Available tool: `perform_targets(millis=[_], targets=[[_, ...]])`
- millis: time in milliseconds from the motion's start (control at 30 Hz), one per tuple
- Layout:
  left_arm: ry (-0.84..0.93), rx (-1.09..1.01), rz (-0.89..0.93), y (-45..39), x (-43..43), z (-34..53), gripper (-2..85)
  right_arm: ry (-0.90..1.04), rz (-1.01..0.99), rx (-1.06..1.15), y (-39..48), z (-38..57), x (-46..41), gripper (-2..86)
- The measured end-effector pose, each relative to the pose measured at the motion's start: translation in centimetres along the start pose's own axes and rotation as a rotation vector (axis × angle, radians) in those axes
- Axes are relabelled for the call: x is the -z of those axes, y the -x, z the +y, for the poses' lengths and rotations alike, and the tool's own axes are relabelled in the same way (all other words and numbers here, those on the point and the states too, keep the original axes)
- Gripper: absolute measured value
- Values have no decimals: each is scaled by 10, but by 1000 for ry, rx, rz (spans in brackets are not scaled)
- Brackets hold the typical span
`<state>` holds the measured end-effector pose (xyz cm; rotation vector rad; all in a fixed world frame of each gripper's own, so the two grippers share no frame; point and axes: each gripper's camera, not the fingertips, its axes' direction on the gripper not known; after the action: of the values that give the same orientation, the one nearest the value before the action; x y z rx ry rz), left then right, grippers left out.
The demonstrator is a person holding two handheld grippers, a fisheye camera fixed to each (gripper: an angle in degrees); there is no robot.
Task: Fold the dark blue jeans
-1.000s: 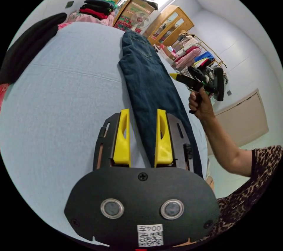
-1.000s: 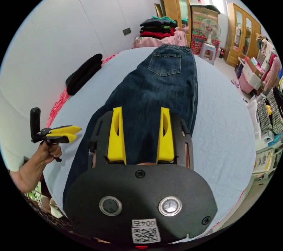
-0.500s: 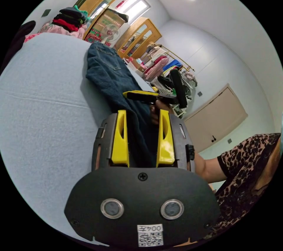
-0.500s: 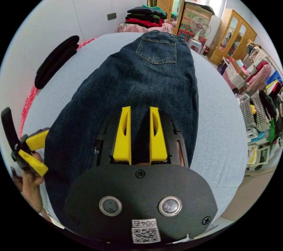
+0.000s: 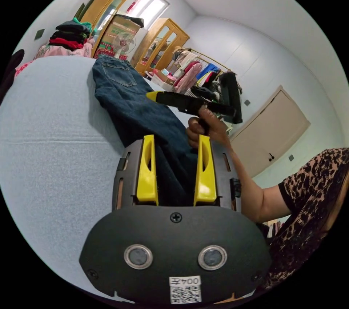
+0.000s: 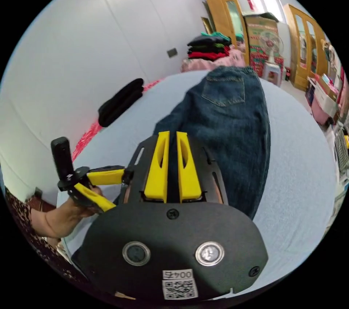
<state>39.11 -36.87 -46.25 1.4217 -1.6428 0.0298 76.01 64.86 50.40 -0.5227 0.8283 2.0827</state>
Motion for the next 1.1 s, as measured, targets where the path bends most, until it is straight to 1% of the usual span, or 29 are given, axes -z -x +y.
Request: perform_targets(millis=[33,67,100,133,200,267,300,333,367,433,500,600,700,733,767,833,933,1100], targets=[[15,-22,1,0,-6,0,169,21,5,5,2,-4,2,114],[35,-52,-1,-1,-14,-1,173,44,7,6,2,-6,1,137],[48,-67,-3,-1,-18,-1,175,107,-6,18,2,-10,-6,171],[76,-93,-7,-2,-28,-1,179,175,-35,30,2,-13,-15,192],[118,-108,-2,0,-43,0,180,250,-86,40,1,-14,-29,197],[154,-81,19,11,-57,0,176,288,-60,53,1,-15,-35,173],[160,-72,25,15,-60,0,176,281,4,42,-2,-15,-34,137],[167,-60,36,20,-65,1,173,269,61,25,-7,-14,-30,79],[168,-66,59,24,-69,2,170,258,68,22,-10,-14,-28,50],[167,-85,109,30,-75,4,167,208,-25,-39,-29,-13,-17,35],[181,-96,99,36,-77,6,158,201,-88,-71,-41,-13,-14,32],[148,-108,-12,53,-74,2,138,199,-123,-95,-48,-14,-14,31],[99,-66,-127,79,-73,-16,131,188,-147,-107,-52,-16,-11,30],[91,-76,-191,88,-78,-25,130,186,-154,-110,-54,-17,-11,30],[115,-106,-277,93,-88,-36,129,185,-156,-111,-54,-18,-11,30],[160,-148,-365,99,-106,-50,127,184,-157,-108,-54,-21,-11,29],[210,-168,-412,110,-133,-69,120,186,-155,-102,-54,-24,-12,29],[292,-134,-489,135,-164,-79,100,185,-160,-103,-55,-30,-12,28]])
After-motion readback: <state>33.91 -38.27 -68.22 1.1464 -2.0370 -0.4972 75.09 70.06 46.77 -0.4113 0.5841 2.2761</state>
